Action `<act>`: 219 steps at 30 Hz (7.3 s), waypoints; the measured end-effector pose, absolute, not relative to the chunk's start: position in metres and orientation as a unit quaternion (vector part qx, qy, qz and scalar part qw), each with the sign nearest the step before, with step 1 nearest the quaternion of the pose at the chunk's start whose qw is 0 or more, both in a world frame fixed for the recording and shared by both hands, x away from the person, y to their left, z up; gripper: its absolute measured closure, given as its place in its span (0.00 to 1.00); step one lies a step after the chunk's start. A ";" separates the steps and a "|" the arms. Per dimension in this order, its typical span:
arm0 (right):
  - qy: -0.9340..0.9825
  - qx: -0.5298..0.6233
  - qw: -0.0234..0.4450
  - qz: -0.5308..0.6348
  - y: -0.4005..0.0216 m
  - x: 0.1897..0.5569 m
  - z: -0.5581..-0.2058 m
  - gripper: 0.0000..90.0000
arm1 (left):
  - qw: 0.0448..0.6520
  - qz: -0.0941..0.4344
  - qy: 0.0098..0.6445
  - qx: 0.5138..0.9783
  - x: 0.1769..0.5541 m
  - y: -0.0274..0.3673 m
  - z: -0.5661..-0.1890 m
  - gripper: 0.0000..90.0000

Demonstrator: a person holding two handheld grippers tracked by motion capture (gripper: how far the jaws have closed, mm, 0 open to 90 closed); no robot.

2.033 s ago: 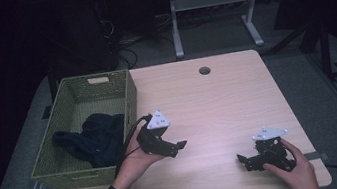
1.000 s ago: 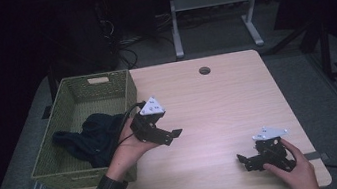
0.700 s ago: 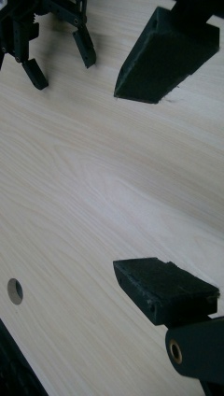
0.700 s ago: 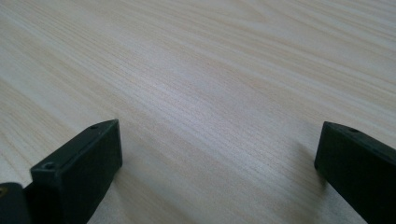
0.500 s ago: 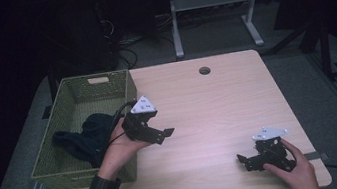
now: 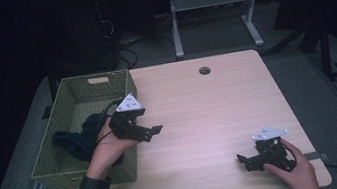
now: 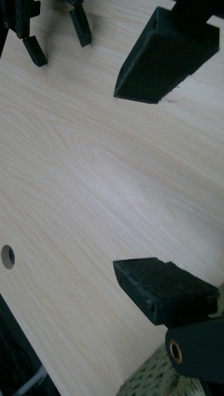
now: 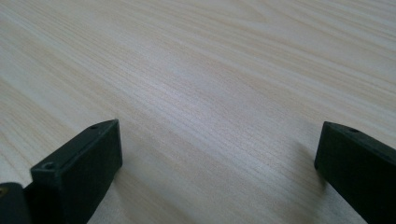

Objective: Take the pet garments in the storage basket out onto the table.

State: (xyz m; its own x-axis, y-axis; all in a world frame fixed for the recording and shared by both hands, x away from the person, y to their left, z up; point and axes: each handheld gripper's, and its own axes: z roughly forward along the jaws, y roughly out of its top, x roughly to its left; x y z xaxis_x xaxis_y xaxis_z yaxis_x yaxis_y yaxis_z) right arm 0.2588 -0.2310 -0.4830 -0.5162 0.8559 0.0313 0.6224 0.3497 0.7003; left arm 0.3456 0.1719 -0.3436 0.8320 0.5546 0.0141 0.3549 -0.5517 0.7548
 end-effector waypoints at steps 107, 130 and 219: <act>0.805 0.458 0.173 0.336 -0.232 0.258 -0.483 0.01 | 0.174 0.047 0.434 0.883 0.375 0.289 -0.409 0.81; 0.805 0.458 0.173 0.336 -0.232 0.258 -0.483 0.01 | 0.352 0.104 0.443 0.818 0.364 0.320 -0.343 0.86; 0.806 0.456 0.173 0.336 -0.232 0.259 -0.483 0.01 | 0.559 0.053 0.225 0.797 0.394 0.116 -0.248 0.86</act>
